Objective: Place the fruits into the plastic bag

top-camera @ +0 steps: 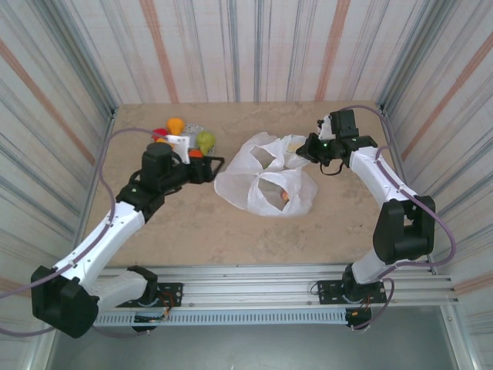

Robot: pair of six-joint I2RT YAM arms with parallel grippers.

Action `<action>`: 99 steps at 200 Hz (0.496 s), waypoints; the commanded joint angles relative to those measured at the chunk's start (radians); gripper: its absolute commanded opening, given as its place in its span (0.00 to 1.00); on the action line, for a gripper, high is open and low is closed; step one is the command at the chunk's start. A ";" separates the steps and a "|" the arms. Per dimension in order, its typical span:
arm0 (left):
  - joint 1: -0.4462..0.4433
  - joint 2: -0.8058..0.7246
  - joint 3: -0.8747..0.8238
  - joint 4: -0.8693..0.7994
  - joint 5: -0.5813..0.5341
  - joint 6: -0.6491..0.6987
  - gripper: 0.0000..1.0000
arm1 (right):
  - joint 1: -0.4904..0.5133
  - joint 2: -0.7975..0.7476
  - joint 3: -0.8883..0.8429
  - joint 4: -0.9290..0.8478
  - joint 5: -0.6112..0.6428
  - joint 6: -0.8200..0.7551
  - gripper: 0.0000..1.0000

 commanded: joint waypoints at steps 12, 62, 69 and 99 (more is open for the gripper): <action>0.210 0.035 0.064 -0.153 -0.083 -0.052 0.92 | 0.010 -0.009 -0.006 -0.014 0.003 -0.033 0.00; 0.414 0.295 0.165 -0.153 -0.097 -0.064 0.99 | 0.035 0.000 0.000 -0.012 0.011 -0.043 0.00; 0.426 0.340 0.189 -0.152 -0.096 -0.065 0.98 | 0.036 0.001 -0.001 -0.011 0.010 -0.044 0.00; 0.443 0.515 0.309 -0.167 -0.144 -0.050 0.98 | 0.042 0.003 0.000 -0.003 0.001 -0.045 0.00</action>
